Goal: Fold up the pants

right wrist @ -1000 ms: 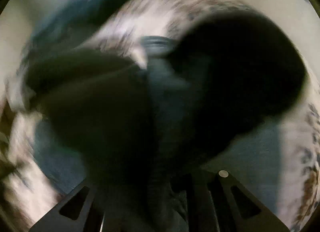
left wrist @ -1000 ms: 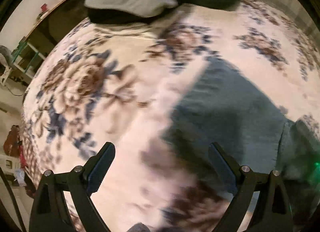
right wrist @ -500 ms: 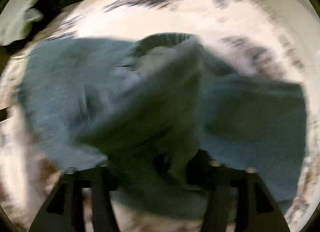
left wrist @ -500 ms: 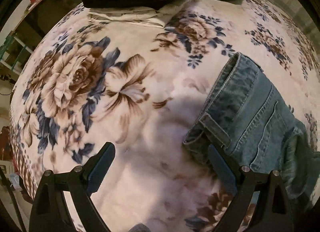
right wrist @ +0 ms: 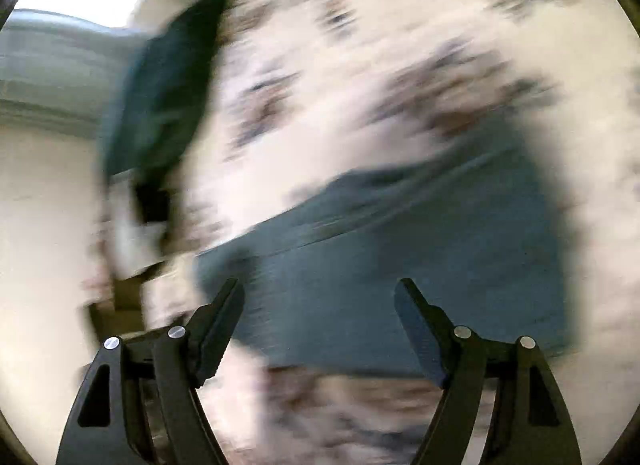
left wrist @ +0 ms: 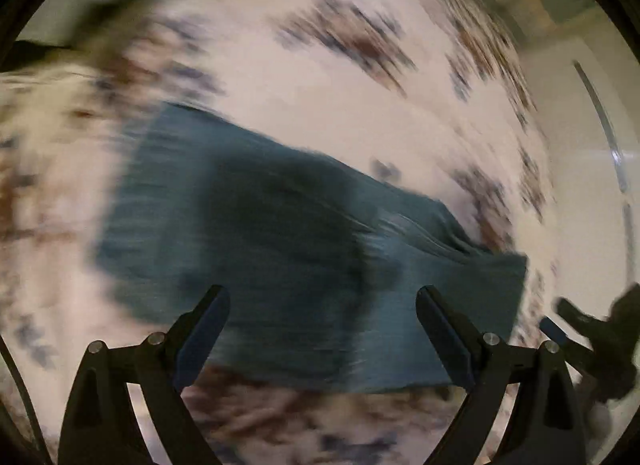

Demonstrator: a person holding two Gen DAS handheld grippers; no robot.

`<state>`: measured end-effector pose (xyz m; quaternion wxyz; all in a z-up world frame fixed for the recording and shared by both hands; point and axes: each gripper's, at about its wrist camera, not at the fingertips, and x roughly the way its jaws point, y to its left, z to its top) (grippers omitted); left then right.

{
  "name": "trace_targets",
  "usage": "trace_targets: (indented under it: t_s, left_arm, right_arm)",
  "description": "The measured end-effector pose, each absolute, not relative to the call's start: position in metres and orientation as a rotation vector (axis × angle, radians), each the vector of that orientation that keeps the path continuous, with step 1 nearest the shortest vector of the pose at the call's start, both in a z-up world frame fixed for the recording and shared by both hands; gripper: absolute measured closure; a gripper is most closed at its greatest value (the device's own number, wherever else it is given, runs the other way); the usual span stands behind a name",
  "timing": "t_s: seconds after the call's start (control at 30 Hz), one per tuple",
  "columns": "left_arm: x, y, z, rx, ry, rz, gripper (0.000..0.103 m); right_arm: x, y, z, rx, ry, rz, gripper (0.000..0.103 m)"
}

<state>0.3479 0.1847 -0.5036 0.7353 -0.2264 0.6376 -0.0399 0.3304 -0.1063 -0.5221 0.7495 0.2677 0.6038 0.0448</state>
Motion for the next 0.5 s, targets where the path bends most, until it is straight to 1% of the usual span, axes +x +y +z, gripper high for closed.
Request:
trace_targets:
  t_s: [0.03, 0.1, 0.13, 0.17, 0.2, 0.23, 0.27, 0.3, 0.33, 0.43, 0.5]
  left_arm:
    - [0.360, 0.172, -0.518, -0.497, 1.447, -0.126, 0.008]
    - [0.382, 0.146, -0.554, -0.487, 1.553, -0.190, 0.010]
    - [0.389, 0.135, -0.570, -0.482, 1.597, -0.208, 0.017]
    - [0.392, 0.127, -0.579, -0.467, 1.623, -0.216, 0.028]
    - [0.395, 0.118, -0.587, -0.455, 1.647, -0.232, 0.037]
    - [0.397, 0.112, -0.588, -0.424, 1.647, -0.226, 0.045]
    - [0.396, 0.107, -0.586, -0.385, 1.619, -0.228, 0.064]
    - [0.396, 0.101, -0.582, -0.348, 1.583, -0.249, 0.071]
    - [0.397, 0.098, -0.581, -0.319, 1.569, -0.255, 0.075]
    - [0.399, 0.092, -0.582, -0.258, 1.567, -0.215, 0.075]
    - [0.404, 0.092, -0.571, -0.253, 1.526, -0.195, 0.075]
  right_arm:
    - [0.335, -0.118, -0.528, 0.549, 1.339, 0.046, 0.023]
    - [0.348, -0.140, -0.558, 0.523, 1.417, -0.013, 0.023]
    - [0.352, -0.149, -0.576, 0.528, 1.466, -0.028, 0.023]
    - [0.352, -0.160, -0.597, 0.576, 1.511, -0.013, 0.024]
    - [0.357, -0.166, -0.612, 0.604, 1.544, 0.001, 0.036]
    - [0.358, -0.172, -0.625, 0.601, 1.567, -0.018, 0.051]
    - [0.345, -0.183, -0.634, 0.574, 1.576, -0.054, 0.073]
    - [0.340, -0.194, -0.640, 0.591, 1.568, -0.080, 0.073]
    - [0.332, -0.211, -0.647, 0.640, 1.557, -0.120, 0.073]
    - [0.322, -0.230, -0.671, 0.699, 1.604, -0.128, 0.073]
    - [0.334, -0.220, -0.659, 0.591, 1.634, -0.085, 0.072]
